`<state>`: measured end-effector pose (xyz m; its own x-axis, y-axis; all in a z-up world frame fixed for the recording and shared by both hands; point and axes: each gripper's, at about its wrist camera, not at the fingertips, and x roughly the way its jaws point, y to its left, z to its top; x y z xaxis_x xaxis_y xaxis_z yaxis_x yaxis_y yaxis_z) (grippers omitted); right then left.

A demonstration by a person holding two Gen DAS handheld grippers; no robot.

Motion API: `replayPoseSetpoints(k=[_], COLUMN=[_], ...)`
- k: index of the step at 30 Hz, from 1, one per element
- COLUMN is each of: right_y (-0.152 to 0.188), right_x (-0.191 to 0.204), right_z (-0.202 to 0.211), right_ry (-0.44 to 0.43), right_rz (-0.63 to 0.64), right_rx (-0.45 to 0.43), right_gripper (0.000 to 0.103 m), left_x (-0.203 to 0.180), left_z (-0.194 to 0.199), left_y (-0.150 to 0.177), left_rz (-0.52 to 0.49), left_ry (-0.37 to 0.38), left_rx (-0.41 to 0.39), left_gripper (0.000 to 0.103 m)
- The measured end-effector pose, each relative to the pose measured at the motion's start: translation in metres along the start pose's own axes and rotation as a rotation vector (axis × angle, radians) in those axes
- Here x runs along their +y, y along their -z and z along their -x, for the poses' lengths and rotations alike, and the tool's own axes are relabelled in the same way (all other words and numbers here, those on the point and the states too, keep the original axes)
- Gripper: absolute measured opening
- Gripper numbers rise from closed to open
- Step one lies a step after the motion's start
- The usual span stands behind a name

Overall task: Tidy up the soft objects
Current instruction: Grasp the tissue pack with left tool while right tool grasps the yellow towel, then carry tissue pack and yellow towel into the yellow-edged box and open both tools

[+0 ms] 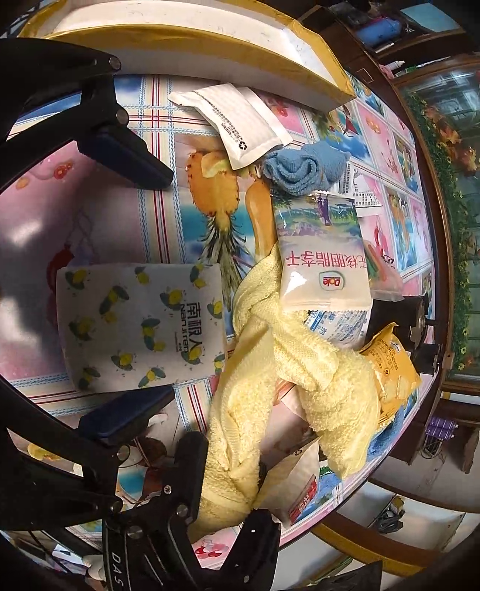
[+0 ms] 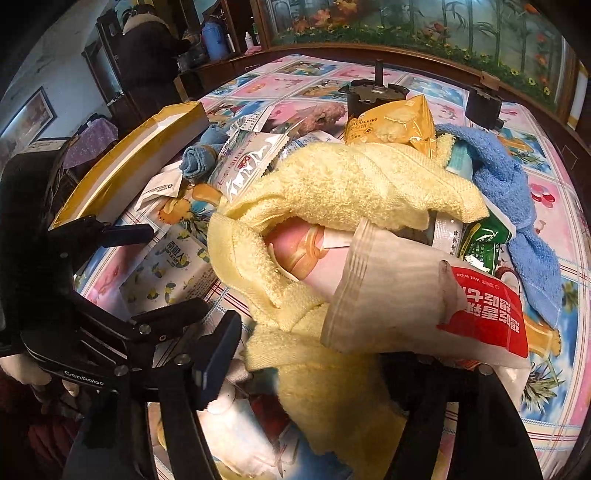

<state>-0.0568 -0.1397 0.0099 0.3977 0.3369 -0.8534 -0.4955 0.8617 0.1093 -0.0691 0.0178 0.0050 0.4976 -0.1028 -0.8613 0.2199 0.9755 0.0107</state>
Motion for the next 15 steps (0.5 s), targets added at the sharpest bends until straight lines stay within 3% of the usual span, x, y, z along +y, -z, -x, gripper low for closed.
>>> replayPoseSetpoints(k=[1,2,3,5,10,15], right_y=[0.001,0.002,0.003,0.006,0.015,0.014], right_x=[0.002,0.005,0.007,0.011,0.018,0.027], right_z=[0.001,0.001,0.002,0.003,0.018,0.05], right_ry=[0.011,0.021,0.03,0.045,0.049,0.014], right_rz=[0.007,0.013,0.016,0.022,0.015,0.001], right_rx=[0.002,0.005,0.007,0.008,-0.013,-0.07], right_gripper=[0.056,0.052,0.051,0.048,0.046,0.046], left_x=[0.001,0.003,0.003,0.003,0.012,0.032], left_z=[0.0,0.002,0.006,0.014,0.031,0.077], left_y=[0.0,0.0,0.001,0.006,0.019,0.024], left_rz=[0.005,0.013,0.017,0.013,0.063,0.104], left_ry=[-0.006,-0.01,-0.008,-0.013,0.023,-0.06], left_rx=[-0.002,-0.012,-0.037,-0.07,-0.094,-0.214], left_gripper=[0.103,0.097,0.076,0.051,0.051,0.051])
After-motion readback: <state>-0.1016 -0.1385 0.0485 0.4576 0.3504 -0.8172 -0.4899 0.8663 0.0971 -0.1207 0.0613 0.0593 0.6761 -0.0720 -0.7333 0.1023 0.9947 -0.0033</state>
